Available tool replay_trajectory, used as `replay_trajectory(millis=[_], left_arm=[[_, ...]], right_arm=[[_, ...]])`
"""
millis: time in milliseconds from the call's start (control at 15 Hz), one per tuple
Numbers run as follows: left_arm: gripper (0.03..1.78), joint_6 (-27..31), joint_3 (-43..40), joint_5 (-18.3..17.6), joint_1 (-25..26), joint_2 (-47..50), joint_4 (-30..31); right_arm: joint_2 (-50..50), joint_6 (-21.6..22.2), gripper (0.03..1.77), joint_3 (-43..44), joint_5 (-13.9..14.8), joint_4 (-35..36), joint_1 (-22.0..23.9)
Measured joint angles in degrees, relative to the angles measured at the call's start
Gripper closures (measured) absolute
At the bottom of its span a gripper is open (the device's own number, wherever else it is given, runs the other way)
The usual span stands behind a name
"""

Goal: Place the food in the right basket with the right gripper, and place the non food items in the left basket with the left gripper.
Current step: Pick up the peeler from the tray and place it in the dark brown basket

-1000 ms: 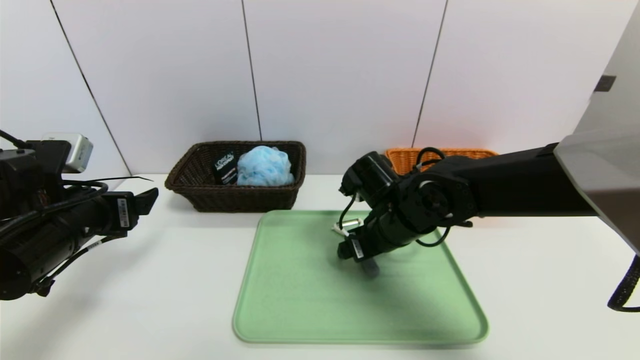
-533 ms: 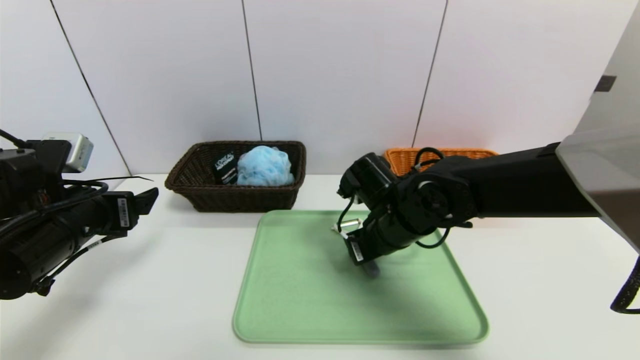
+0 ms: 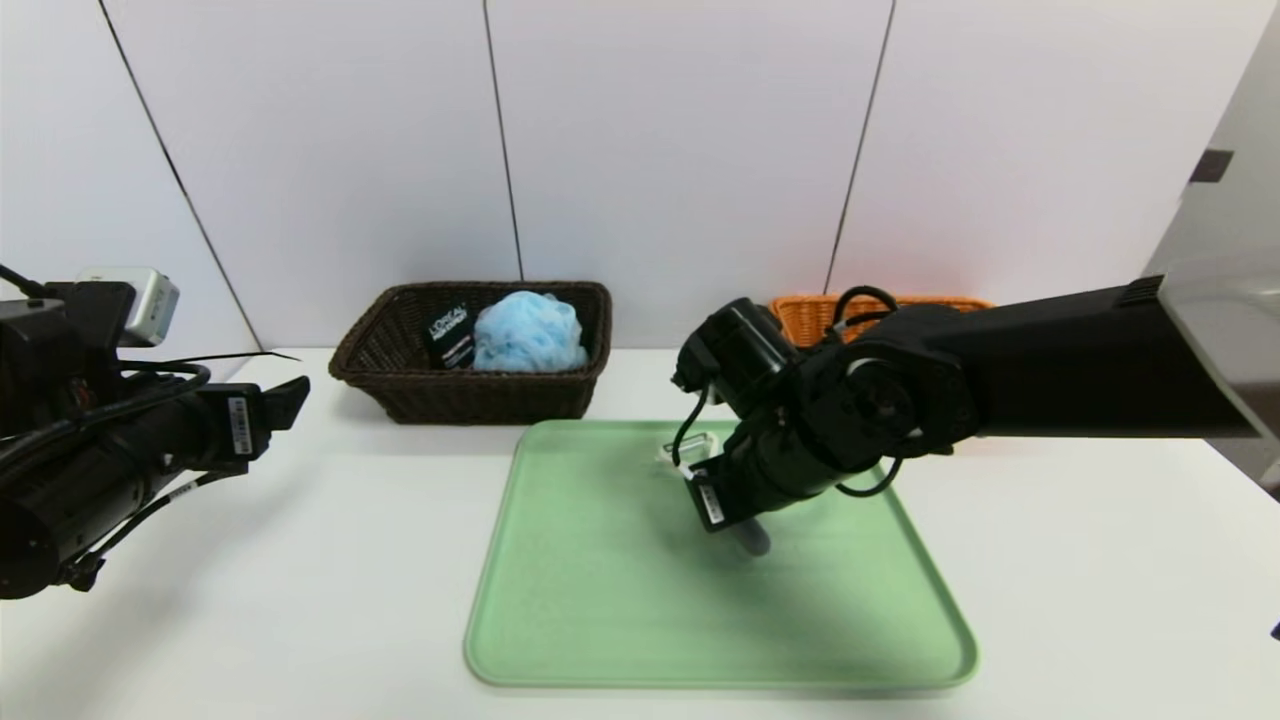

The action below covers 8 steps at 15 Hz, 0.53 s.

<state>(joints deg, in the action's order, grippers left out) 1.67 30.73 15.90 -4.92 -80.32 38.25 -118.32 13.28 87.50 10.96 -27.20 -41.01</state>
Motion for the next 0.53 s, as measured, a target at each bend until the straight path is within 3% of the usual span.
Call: replay_trajectory(millis=[133, 267, 533], left_arm=[[0.12, 0.0, -0.2, 0.0, 0.2, 0.0, 0.0], [0.12, 0.0, -0.4, 0.0, 0.2, 0.0, 0.0], [0.12, 0.1, -0.5, 0.1, 0.3, 0.2, 0.2]], right_arm=[[1.6, -0.8, 1.53, 0.5, 1.9, 1.3, -0.3], [3.6, -5.7, 1.53, 1.7, 5.3, 4.3, -0.5], [4.5, -13.0, 1.53, 5.3, 5.7, 21.2, -2.4]])
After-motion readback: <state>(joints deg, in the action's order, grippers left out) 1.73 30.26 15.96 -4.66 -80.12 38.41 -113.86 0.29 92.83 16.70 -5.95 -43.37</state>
